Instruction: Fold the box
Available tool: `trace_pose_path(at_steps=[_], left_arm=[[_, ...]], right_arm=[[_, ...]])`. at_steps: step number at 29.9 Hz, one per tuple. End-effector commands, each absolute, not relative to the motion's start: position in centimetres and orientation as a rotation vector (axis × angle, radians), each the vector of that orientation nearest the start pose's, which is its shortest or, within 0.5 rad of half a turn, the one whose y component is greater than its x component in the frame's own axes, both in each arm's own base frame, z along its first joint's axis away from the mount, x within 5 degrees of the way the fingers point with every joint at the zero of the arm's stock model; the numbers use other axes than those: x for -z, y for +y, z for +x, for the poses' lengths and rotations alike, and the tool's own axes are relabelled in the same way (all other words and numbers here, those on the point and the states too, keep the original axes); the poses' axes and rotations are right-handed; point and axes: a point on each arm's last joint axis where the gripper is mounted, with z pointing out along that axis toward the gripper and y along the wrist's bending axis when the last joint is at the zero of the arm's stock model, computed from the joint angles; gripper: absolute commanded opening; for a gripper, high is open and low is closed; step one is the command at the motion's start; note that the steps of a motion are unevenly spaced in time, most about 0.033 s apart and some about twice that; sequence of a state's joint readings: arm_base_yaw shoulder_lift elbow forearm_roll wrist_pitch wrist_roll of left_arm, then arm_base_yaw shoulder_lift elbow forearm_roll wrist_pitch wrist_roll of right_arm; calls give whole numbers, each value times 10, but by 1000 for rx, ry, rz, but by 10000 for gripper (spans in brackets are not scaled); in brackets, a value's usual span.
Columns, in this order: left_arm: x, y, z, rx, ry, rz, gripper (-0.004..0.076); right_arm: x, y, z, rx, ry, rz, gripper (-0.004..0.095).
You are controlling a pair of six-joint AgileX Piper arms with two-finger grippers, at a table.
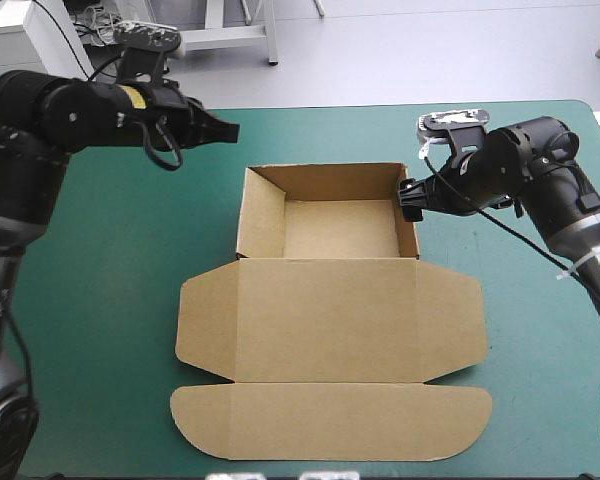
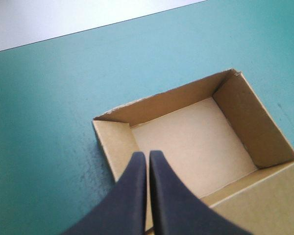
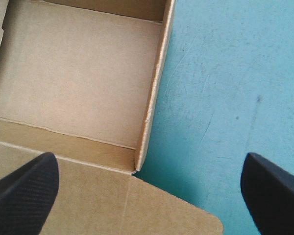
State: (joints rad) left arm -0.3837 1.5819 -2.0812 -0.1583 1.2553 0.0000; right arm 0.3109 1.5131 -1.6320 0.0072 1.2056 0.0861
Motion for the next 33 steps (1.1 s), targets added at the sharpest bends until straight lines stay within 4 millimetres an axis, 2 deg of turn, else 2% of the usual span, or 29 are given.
trace_pose_path(at_steps=[1, 6, 10, 15, 20, 24, 31, 33], left_arm=[[-524, -104, 230, 343, 2165, 466, -8], [-493, -83, 182, 314, 2246, 475, -8], [-466, -68, 148, 311, 2304, 444, -8], [-430, -56, 117, 312, 2339, 442, -8], [-401, -49, 97, 325, 2313, 430, -8], [-382, -43, 84, 327, 2300, 424, -8], [-363, -36, 68, 328, 2295, 422, -8], [-360, -35, 65, 328, 2294, 422, -8]], right_arm=[[-418, 92, 295, -160, 2481, -281, 926], [-403, 99, 314, -174, 2502, -259, 926], [-381, 105, 333, -167, 2547, -256, 926], [-350, 114, 359, -164, 2613, -259, 925], [-318, 123, 378, -204, 2665, -251, 926], [-303, 127, 385, -218, 2698, -246, 926], [-303, 129, 388, -239, 2668, -249, 918], [-303, 129, 387, -241, 2677, -276, 864]])
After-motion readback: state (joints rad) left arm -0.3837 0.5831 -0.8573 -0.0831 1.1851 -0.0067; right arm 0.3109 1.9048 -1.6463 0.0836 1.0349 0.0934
